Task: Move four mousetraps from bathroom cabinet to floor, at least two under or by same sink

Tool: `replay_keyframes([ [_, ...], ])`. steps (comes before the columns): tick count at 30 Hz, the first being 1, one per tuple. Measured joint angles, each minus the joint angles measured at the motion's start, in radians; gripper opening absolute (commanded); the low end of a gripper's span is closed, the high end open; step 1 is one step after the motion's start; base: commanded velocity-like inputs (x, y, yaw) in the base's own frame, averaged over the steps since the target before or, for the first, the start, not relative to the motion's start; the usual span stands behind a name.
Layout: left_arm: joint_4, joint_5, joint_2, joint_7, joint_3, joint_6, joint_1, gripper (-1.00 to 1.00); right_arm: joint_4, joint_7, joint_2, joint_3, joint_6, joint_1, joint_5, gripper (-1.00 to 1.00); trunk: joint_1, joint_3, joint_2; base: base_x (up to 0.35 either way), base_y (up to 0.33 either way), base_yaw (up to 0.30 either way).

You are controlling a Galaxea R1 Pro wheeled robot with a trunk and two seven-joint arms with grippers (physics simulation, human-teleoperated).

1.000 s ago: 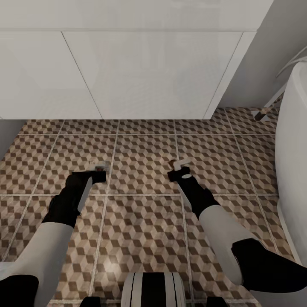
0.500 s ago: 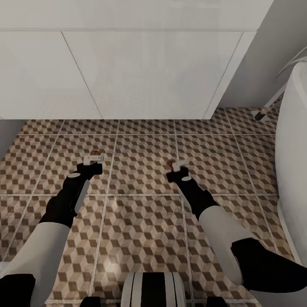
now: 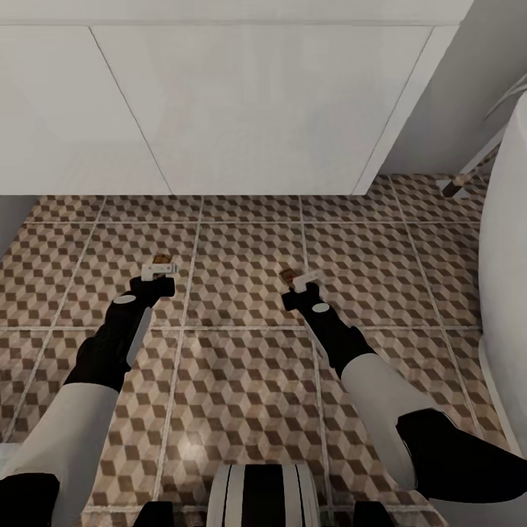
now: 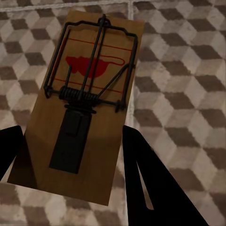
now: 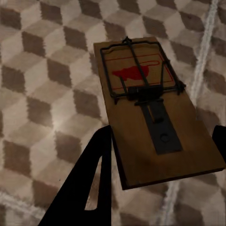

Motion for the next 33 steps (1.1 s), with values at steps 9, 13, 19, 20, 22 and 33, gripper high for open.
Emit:
replay_keyframes([
  [9, -0.02, 0.0, 0.0, 0.0, 0.0, 0.001, 0.002, -1.0, -0.001, 0.06, 0.0, -0.001, -0.002, 0.0, 0.001, -1.0, 0.004, -0.047, -0.002, 0.0, 0.0, 0.0],
  [13, -0.022, 0.0, 0.0, 0.0, 0.0, 0.009, 0.002, -1.0, -0.001, 0.054, 0.0, -0.002, -0.003, 0.0, 0.003, -1.0, 0.006, -0.069, -0.003, 0.0, 0.0, 0.0],
  [19, -0.023, 0.0, 0.0, -0.001, 0.0, 0.02, 0.002, -1.0, -0.002, 0.041, 0.0, -0.002, -0.026, 0.0, 0.007, -1.0, 0.009, -0.101, -0.004, 0.0, 0.0, 0.0],
  [20, -0.023, 0.0, 0.0, -0.001, 0.0, 0.02, 0.002, -1.0, -0.002, 0.039, 0.0, -0.002, -0.03, 0.0, 0.007, -1.0, 0.009, -0.107, -0.005, 0.0, 0.0, 0.0],
  [22, -0.023, 0.0, 0.0, 0.0, 0.0, 0.02, 0.002, -1.0, -0.002, 0.027, 0.0, -0.002, -0.042, 0.0, 0.007, -1.0, 0.01, -0.118, -0.005, 0.0, 0.0, 0.0],
  [33, -0.024, 0.0, 0.0, -0.001, 0.0, 0.021, 0.003, -1.0, -0.002, -0.05, 0.0, -0.003, -0.09, 0.0, 0.006, -1.0, 0.015, -0.177, -0.008, 0.0, 0.0, 0.0],
])
